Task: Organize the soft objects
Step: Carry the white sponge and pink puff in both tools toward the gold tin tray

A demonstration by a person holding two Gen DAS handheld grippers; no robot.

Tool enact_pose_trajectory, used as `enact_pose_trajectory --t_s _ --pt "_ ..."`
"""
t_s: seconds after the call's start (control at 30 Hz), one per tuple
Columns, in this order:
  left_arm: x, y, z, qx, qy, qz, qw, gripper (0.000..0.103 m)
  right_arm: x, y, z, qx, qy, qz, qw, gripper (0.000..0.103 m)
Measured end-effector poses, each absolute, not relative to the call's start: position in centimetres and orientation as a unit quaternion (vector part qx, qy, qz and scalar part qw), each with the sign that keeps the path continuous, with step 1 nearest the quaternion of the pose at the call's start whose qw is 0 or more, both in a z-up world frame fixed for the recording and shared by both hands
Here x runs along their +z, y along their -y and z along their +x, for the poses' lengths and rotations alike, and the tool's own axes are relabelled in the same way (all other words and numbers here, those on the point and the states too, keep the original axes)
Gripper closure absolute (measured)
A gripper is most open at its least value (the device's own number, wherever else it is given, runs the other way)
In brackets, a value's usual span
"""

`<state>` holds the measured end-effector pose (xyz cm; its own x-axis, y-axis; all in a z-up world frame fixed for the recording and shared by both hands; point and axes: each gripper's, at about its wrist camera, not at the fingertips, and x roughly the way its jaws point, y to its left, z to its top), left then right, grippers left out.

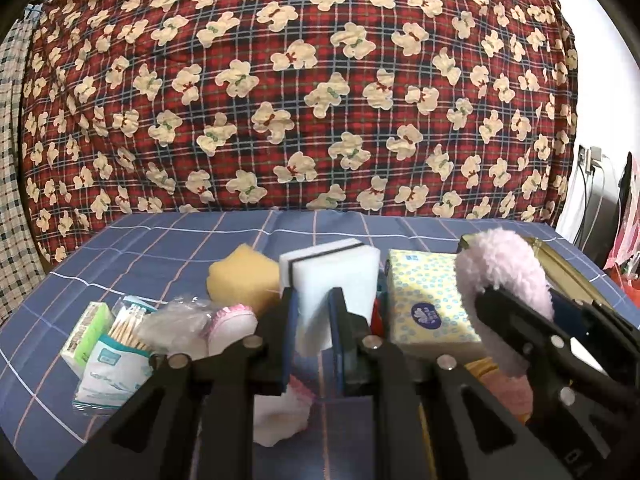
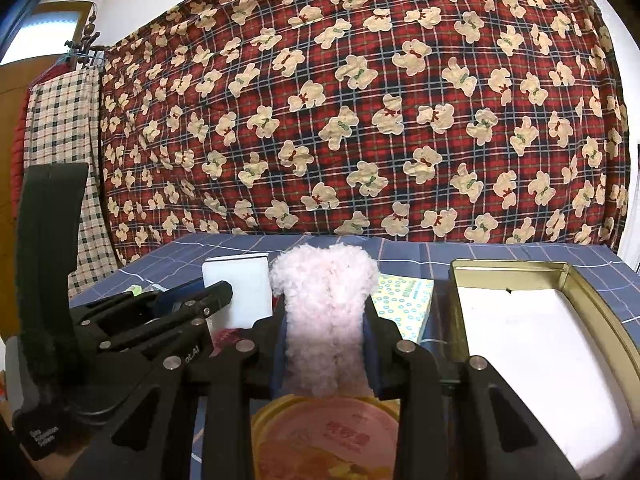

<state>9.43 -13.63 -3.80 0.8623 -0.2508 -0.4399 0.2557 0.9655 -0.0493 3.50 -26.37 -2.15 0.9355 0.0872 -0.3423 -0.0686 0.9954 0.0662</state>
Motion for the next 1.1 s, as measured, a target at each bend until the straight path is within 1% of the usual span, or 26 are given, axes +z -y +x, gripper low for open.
enact_pose_trajectory --t_s 0.47,0.83,1.1 --pt "-3.7 14.8 9.3 -0.138 -0.229 0.011 0.963 0.09 -2.1 27.1 3.2 0.025 -0.166 0.034 0.985 0.069" --pt "-1.9 16.1 8.3 -0.167 -0.228 -0.002 0.959 0.09 -0.6 28.3 1.7 0.024 -0.147 0.041 0.988 0.069" --pt "-0.4 19.2 7.8 -0.204 -0.236 0.003 0.95 0.09 0.1 32.6 0.9 -0.027 -0.145 0.054 0.988 0.069"
